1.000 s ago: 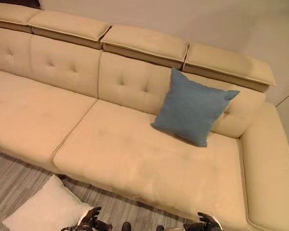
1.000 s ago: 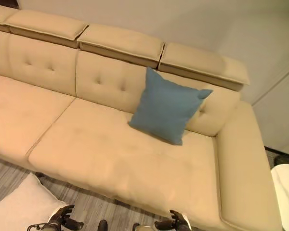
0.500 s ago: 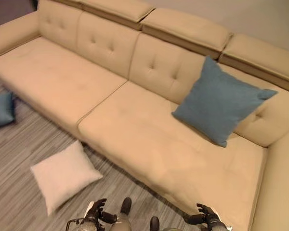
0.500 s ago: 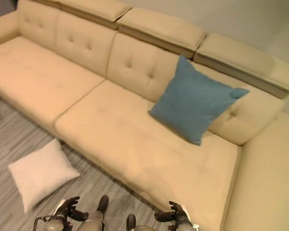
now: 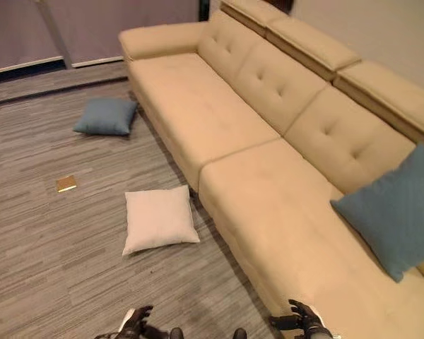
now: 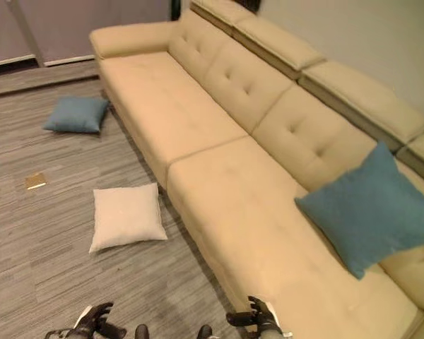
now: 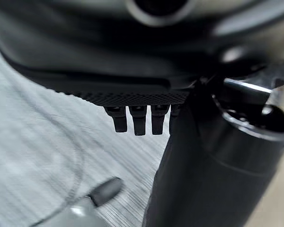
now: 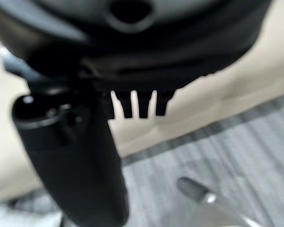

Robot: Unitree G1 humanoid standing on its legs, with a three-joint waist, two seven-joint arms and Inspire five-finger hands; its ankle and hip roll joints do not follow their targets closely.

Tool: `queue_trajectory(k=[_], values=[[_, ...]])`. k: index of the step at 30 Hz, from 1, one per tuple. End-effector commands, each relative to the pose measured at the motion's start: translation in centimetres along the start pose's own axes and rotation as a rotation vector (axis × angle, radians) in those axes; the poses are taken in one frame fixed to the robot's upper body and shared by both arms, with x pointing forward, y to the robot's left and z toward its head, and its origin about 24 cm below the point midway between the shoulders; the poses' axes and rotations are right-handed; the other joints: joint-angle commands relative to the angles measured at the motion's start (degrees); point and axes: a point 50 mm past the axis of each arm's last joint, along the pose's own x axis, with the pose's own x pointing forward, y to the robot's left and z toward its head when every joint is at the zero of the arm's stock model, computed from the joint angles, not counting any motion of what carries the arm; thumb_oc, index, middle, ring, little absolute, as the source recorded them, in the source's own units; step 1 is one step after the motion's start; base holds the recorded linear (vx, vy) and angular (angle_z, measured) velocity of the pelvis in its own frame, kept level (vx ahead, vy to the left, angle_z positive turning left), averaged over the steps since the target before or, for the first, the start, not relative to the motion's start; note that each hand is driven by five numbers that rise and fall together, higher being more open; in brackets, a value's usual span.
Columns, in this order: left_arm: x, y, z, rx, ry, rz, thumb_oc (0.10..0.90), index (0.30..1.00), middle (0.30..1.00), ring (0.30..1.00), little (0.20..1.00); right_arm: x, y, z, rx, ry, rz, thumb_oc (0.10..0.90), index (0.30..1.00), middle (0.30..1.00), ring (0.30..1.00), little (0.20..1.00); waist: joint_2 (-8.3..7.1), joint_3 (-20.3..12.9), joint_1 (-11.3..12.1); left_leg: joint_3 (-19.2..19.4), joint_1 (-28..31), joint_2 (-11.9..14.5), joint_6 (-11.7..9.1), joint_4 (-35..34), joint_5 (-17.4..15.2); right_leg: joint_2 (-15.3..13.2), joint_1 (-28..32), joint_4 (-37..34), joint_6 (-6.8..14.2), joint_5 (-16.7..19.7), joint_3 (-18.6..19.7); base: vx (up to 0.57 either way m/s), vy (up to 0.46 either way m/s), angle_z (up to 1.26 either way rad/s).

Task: Pick up all the scattered cushions and arrange them neatly on the sofa.

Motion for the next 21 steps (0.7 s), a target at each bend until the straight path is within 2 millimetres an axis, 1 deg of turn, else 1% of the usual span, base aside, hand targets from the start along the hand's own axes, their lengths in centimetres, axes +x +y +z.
queue_trajectory(k=[1, 2, 4, 7, 8, 9, 10, 11, 12, 13, 14, 15, 17, 18, 19, 21], values=[[0.5, 1.5, 2.5, 0.010, -0.090, 0.049, 0.800, 0.900, 0.900, 0.900, 0.900, 0.2, -1.2, 1.3, 0.005, -0.065, -0.035, 0.800, 0.900, 0.900, 0.900, 0.900, -0.37, 0.49, -2.12, -4.14, 0.44, -2.59, -2.18, 1.38, -6.12, 9.05, 3.66, -14.02, -0.46, 7.98, 9.72, 0.06, 0.063, 0.91], [0.6, 1.7, 2.6, 0.018, -0.095, 0.052, 0.800, 0.900, 0.900, 0.900, 0.900, 0.2, -1.2, 1.1, 0.010, -0.061, -0.034, 0.800, 0.900, 0.900, 0.900, 0.900, -0.22, 0.41, -2.27, -5.13, 0.63, -2.83, -2.29, 0.83, -5.84, 9.40, 4.07, -14.05, -0.76, 7.85, 10.97, 0.06, 0.025, 1.40], [0.6, 1.9, 2.7, 0.023, -0.098, 0.056, 0.800, 0.900, 0.900, 0.900, 0.900, 0.1, -1.2, 1.0, 0.009, -0.059, -0.030, 0.800, 0.900, 0.900, 0.900, 0.900, 0.06, 0.38, -2.26, -6.87, 0.84, -3.09, -2.55, 0.61, -5.49, 9.59, 3.99, -13.43, -1.05, 7.87, 10.80, 0.09, -0.030, 1.38], [0.6, 1.8, 2.6, 0.005, -0.096, 0.058, 0.800, 0.900, 0.900, 0.900, 0.900, 0.0, -1.1, 0.3, -0.008, -0.042, -0.023, 0.800, 0.900, 0.900, 0.900, 0.900, 0.13, 0.27, -2.36, -8.19, 1.10, -3.52, -3.28, 2.04, -6.51, 8.77, 5.10, -14.23, -1.43, 7.55, 8.87, 0.10, -0.047, 0.42], [0.5, 1.7, 2.6, -0.006, -0.095, 0.058, 0.800, 0.900, 0.900, 0.900, 0.900, 0.0, -1.1, 0.2, -0.008, -0.040, -0.026, 0.800, 0.900, 0.900, 0.900, 0.900, 0.01, 0.45, -2.33, -8.18, 0.73, -3.75, -3.60, 3.74, -7.08, 8.39, 5.38, -14.35, -1.66, 7.43, 8.35, 0.06, -0.025, 0.53], [0.5, 1.7, 2.6, -0.006, -0.095, 0.058, 0.800, 0.900, 0.900, 0.900, 0.900, 0.0, -1.1, 0.2, -0.008, -0.040, -0.026, 0.800, 0.900, 0.900, 0.900, 0.900, 0.01, 0.45, -2.33, -8.18, 0.73, -3.75, -3.60, 3.74, -7.08, 8.39, 5.38, -14.35, -1.66, 7.43, 8.35, 0.05, -0.019, 0.80], [0.5, 1.6, 2.7, -0.017, -0.098, 0.056, 0.800, 0.900, 0.900, 0.900, 0.900, -0.1, -1.3, 0.1, -0.009, -0.040, -0.030, 0.800, 0.900, 0.900, 0.900, 0.900, -0.06, 0.82, -2.59, -7.68, -0.17, -3.88, -4.07, 6.16, -7.85, 7.88, 5.88, -14.55, -1.84, 7.12, 7.47, 0.02, -0.018, 0.78], [0.6, 1.5, 2.9, -0.030, -0.104, 0.056, 0.800, 0.900, 0.900, 0.900, 0.900, 0.0, -1.6, 0.2, -0.016, -0.042, -0.037, 0.800, 0.900, 0.900, 0.900, 0.900, -0.23, 1.42, -2.46, -6.31, -1.77, -3.86, -4.66, 9.15, -8.45, 7.10, 6.40, -14.76, -1.92, 6.93, 6.22, 0.02, -0.018, 0.70], [0.6, 1.5, 2.9, -0.030, -0.104, 0.056, 0.800, 0.900, 0.900, 0.900, 0.900, 0.0, -1.6, 0.2, -0.016, -0.042, -0.037, 0.800, 0.900, 0.900, 0.900, 0.900, -0.23, 1.42, -2.46, -6.31, -1.77, -3.86, -4.66, 9.15, -8.45, 7.10, 6.40, -14.76, -1.92, 6.93, 6.22, 0.02, -0.004, 0.81], [0.5, 0.9, 2.7, -0.043, -0.092, 0.047, 0.800, 0.900, 0.900, 0.900, 0.900, 0.1, -2.1, 0.2, -0.027, -0.032, -0.054, 0.800, 0.900, 0.900, 0.900, 0.900, -0.56, 2.06, -2.19, -0.41, -5.40, -2.29, -5.09, 13.48, -8.57, 5.21, 7.97, -15.45, -2.15, 6.55, 2.73, 0.02, 0.004, 1.02], [0.5, 0.9, 2.7, -0.043, -0.092, 0.047, 0.800, 0.900, 0.900, 0.900, 0.900, 0.1, -2.1, 0.2, -0.027, -0.032, -0.054, 0.800, 0.900, 0.900, 0.900, 0.900, -0.56, 2.06, -2.20, -0.42, -5.41, -2.29, -5.09, 13.49, -8.58, 5.21, 7.97, -15.45, -2.15, 6.55, 2.73, 0.11, 0.022, 1.32], [0.4, 0.7, 1.8, -0.037, -0.061, 0.041, 0.800, 0.900, 0.900, 0.900, 0.900, 0.1, -2.1, 0.1, -0.038, -0.022, -0.056, 0.800, 0.900, 0.900, 0.900, 0.900, -0.37, 1.42, -1.59, 3.12, -6.18, -0.25, -4.45, 11.08, -7.21, 4.60, 9.25, -16.34, -1.92, 6.16, 0.59, 0.15, 0.032, 0.88], [0.2, 0.7, 0.9, -0.033, -0.031, 0.043, 0.800, 0.900, 0.900, 0.900, 0.900, 0.0, -1.9, -0.1, -0.047, -0.013, -0.051, 0.800, 0.900, 0.900, 0.900, 0.900, -0.33, 0.68, -1.07, 4.48, -7.47, 0.59, -4.39, 8.92, -5.13, 4.50, 10.08, -16.94, -1.85, 5.56, -0.36, 0.17, 0.043, 0.41], [0.2, 0.7, 0.9, -0.033, -0.031, 0.044, 0.800, 0.900, 0.900, 0.900, 0.900, 0.0, -1.9, -0.1, -0.047, -0.013, -0.051, 0.800, 0.900, 0.900, 0.900, 0.900, -0.36, 0.63, -1.14, 4.44, -7.50, 0.55, -4.38, 8.88, -5.09, 4.47, 10.06, -16.95, -1.85, 5.54, -0.41, 0.18, 0.076, 0.62], [0.2, 0.8, 0.6, -0.044, -0.021, 0.052, 0.800, 0.900, 0.900, 0.900, 0.900, 0.1, -1.9, -0.1, -0.050, -0.010, -0.052, 0.800, 0.900, 0.900, 0.900, 0.900, -0.63, 0.71, -0.56, 6.14, -11.14, 1.53, -4.76, 9.54, -2.90, 4.15, 11.10, -17.21, -2.03, 4.76, -0.83, 0.20, 0.116, 0.69], [0.0, 0.9, -0.4, -0.043, 0.014, 0.051, 0.800, 0.900, 0.900, 0.900, 0.900, 0.0, -1.6, -0.3, -0.065, -0.002, -0.042, 0.800, 0.900, 0.900, 0.900, 0.900, -0.27, 0.04, -0.12, 6.49, -9.43, 1.60, -4.33, 7.19, -2.96, 4.14, 12.04, -16.74, -1.85, 3.88, -0.98, 0.26, 0.163, 0.53]])
